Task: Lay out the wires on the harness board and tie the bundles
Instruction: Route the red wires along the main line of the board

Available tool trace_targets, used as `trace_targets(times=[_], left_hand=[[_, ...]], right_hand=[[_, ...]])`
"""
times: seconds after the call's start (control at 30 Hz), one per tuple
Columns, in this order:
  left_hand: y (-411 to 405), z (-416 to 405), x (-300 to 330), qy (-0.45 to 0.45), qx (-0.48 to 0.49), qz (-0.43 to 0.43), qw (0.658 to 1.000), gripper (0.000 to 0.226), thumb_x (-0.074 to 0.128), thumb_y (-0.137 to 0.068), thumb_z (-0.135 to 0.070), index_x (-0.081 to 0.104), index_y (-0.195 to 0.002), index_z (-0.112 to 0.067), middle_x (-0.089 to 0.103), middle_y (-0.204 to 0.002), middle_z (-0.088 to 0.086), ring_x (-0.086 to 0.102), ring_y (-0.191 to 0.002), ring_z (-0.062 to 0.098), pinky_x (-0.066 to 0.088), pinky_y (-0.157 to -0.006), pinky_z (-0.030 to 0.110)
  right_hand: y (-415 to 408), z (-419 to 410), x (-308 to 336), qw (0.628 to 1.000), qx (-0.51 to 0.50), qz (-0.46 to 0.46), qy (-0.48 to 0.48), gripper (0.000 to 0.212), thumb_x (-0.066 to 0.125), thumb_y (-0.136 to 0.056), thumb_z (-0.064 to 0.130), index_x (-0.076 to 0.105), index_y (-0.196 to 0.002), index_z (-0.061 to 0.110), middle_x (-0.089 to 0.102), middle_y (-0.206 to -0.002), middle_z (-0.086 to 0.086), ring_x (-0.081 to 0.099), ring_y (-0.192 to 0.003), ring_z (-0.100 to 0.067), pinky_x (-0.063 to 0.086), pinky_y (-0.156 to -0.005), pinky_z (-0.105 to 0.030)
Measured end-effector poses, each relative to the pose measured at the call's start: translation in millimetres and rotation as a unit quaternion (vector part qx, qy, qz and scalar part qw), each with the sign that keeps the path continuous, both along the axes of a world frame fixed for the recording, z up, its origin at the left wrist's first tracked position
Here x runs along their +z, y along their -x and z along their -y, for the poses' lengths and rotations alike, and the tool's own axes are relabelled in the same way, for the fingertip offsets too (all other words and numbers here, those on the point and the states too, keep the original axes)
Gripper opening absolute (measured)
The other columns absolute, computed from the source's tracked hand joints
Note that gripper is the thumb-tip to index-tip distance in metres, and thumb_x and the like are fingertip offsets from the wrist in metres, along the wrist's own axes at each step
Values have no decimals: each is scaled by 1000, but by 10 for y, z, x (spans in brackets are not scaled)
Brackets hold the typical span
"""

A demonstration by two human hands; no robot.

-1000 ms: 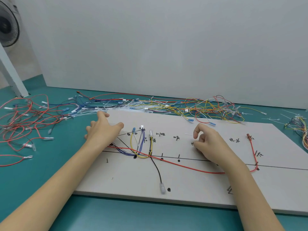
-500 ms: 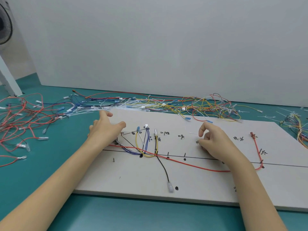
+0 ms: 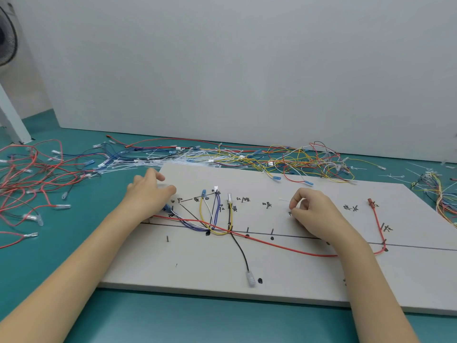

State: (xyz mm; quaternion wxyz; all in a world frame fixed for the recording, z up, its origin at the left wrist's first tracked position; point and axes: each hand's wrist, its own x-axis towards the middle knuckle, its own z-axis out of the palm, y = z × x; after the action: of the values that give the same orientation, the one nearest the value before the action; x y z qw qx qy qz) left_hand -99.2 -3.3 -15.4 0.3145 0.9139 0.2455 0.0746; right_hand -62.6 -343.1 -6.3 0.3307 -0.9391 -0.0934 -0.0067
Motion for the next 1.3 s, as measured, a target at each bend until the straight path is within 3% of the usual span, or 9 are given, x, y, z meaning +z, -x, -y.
trace_targets(times=[0.1, 0.2, 0.43, 0.63, 0.83, 1.0, 1.1, 1.3], left_hand=[[0, -111, 33, 10, -16, 7, 1000, 33, 55, -90, -38, 47, -119, -24, 50, -123, 11, 50, -108, 30, 44, -84, 39], [-1, -217, 83, 28, -6, 26, 999, 28, 56, -92, -37, 51, -115, -22, 58, -116, 7, 53, -103, 26, 41, -77, 36], [45, -536, 112, -43, 37, 5, 998, 31, 42, -95, -13, 49, -125, -15, 52, -130, 14, 49, -113, 32, 41, -88, 40], [41, -635, 47, -179, 106, -124, 970, 49, 43, -92, -14, 38, -140, -4, 38, -145, 19, 32, -134, 37, 34, -104, 49], [21, -719, -49, -181, 168, -195, 949, 67, 43, -95, -29, 14, -152, -11, 5, -160, 19, 1, -148, 35, 11, -117, 53], [-7, -837, -105, -163, 188, -174, 953, 70, 45, -95, -42, 18, -152, -12, 8, -159, 23, 0, -148, 35, 8, -116, 56], [-11, -872, -123, -158, 206, -154, 953, 67, 46, -93, -46, 28, -147, -11, 22, -153, 25, 14, -144, 36, 12, -115, 52], [-17, -869, -117, -169, 207, -112, 957, 55, 54, -90, -39, 43, -134, -8, 32, -144, 24, 26, -136, 36, 18, -112, 49]], right_hand=[[-5, -5, 10, 1000, 0, -1, 7, 17, 55, -82, 7, 60, -75, 22, 54, -66, 1, 49, -61, -14, 34, -56, -27], [-7, -2, 11, 1000, 0, -7, 13, 17, 54, -83, 7, 61, -76, 22, 54, -66, 1, 49, -62, -14, 34, -56, -27], [0, -7, 20, 1000, -1, -20, 19, 14, 56, -84, 12, 62, -78, 23, 55, -72, 1, 51, -66, -13, 35, -57, -26], [24, -16, 38, 999, -1, -35, 18, 9, 58, -82, 17, 63, -78, 23, 64, -78, -2, 59, -74, -16, 40, -60, -26], [35, -23, 50, 999, 0, -37, 25, 8, 58, -83, 18, 63, -78, 23, 63, -79, -1, 58, -74, -16, 39, -60, -26], [33, -26, 48, 999, -3, -39, 26, 10, 57, -82, 17, 63, -77, 23, 62, -75, 0, 58, -71, -15, 39, -58, -26], [30, -24, 45, 999, -2, -37, 30, 9, 57, -83, 17, 62, -77, 23, 62, -76, 1, 57, -71, -13, 38, -57, -26], [22, -20, 43, 999, -3, -36, 33, 9, 57, -83, 18, 62, -77, 23, 61, -75, 1, 56, -70, -13, 37, -57, -26]])
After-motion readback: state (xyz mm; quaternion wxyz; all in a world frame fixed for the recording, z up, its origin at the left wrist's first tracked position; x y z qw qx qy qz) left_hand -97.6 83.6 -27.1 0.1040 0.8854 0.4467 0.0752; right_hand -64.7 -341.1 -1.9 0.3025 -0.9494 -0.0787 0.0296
